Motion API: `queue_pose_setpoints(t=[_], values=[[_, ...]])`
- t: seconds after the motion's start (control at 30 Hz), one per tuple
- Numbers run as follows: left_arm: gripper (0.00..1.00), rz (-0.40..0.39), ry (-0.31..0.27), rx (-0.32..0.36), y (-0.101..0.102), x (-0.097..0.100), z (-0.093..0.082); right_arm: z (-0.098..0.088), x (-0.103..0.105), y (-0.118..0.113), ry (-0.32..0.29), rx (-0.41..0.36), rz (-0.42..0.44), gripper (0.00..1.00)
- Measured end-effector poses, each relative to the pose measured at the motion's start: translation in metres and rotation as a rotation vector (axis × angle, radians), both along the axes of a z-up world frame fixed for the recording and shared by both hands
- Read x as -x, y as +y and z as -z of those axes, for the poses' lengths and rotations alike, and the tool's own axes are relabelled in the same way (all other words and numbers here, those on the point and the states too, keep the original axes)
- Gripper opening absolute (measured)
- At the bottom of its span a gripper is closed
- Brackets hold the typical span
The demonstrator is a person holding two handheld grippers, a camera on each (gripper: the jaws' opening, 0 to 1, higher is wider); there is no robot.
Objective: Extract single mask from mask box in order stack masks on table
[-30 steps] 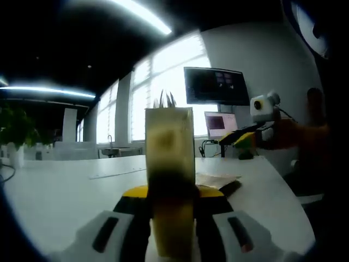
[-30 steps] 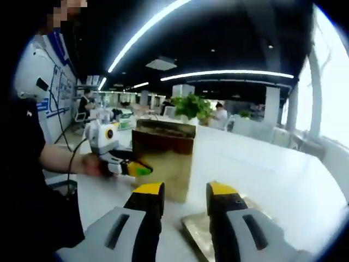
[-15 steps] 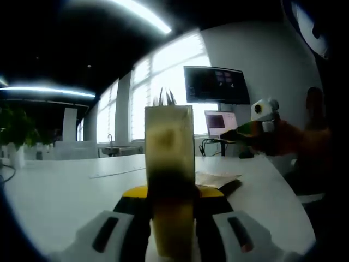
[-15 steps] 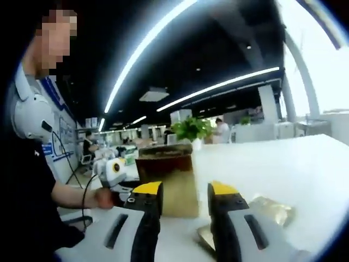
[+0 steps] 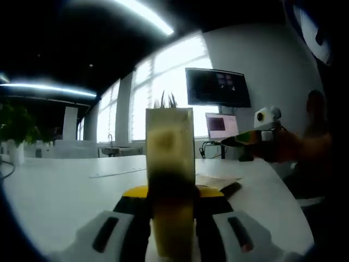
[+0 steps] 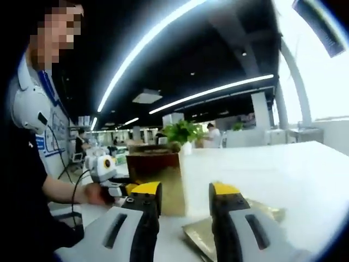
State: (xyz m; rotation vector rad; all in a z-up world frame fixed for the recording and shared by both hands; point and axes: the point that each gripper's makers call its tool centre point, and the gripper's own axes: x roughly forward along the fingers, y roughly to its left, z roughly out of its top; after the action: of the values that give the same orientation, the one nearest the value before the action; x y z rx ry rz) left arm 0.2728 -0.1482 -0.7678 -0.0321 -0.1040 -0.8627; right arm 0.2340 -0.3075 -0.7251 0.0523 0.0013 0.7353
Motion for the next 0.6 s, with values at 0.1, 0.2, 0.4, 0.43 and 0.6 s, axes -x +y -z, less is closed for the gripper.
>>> queue_pose_setpoints(t=[0.1, 0.2, 0.4, 0.43, 0.6], values=[[0.33, 0.004, -0.001, 0.012, 0.0, 0.001, -0.002, 0.002, 0.003, 0.004, -0.016, 0.037, -0.012, 0.31], [0.33, 0.004, -0.003, 0.027, 0.001, 0.001, -0.004, 0.006, 0.004, 0.007, -0.017, 0.065, -0.015, 0.31], [0.32, 0.002, -0.018, 0.02, -0.001, 0.003, -0.004, 0.008, 0.005, 0.009, -0.019, 0.094, -0.027, 0.3], [0.32, 0.003, -0.021, 0.017, -0.002, 0.004, -0.004, 0.007, 0.006, 0.009, -0.024, 0.097, -0.03, 0.3], [0.32, 0.005, -0.035, 0.005, -0.002, 0.005, -0.003, 0.004, 0.008, 0.012, -0.043, 0.137, -0.052, 0.28]])
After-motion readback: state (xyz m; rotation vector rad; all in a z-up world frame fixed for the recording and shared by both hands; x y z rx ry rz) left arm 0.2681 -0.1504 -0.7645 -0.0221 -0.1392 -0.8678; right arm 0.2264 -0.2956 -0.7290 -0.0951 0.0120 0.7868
